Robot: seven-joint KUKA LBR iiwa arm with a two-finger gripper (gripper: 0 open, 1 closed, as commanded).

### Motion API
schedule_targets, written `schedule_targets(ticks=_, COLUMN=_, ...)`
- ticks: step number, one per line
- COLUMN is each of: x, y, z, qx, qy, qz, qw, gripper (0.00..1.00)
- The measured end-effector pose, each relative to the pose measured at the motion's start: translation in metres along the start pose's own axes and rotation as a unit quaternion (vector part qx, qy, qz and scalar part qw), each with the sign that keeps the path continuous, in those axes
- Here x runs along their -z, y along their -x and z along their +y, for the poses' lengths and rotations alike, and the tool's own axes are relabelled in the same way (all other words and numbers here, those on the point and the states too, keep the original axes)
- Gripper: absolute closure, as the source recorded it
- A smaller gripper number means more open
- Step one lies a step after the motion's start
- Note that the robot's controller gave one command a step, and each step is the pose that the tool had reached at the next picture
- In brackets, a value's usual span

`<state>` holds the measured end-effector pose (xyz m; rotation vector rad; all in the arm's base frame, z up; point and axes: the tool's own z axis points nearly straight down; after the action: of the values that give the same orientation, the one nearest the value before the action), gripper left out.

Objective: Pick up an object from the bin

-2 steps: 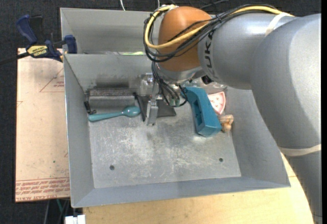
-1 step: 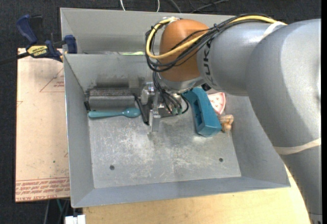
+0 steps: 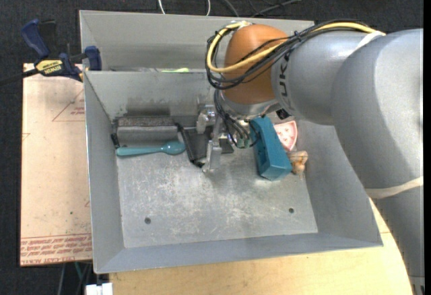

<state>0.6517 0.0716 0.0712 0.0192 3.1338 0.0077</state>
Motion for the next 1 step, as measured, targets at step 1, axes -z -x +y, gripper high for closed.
schedule_targets(ticks=1, x=0.0004, y=-0.0001, z=-0.0211, qx=0.025, qy=0.001, qz=-0.0015, qw=0.9997, gripper=1.00)
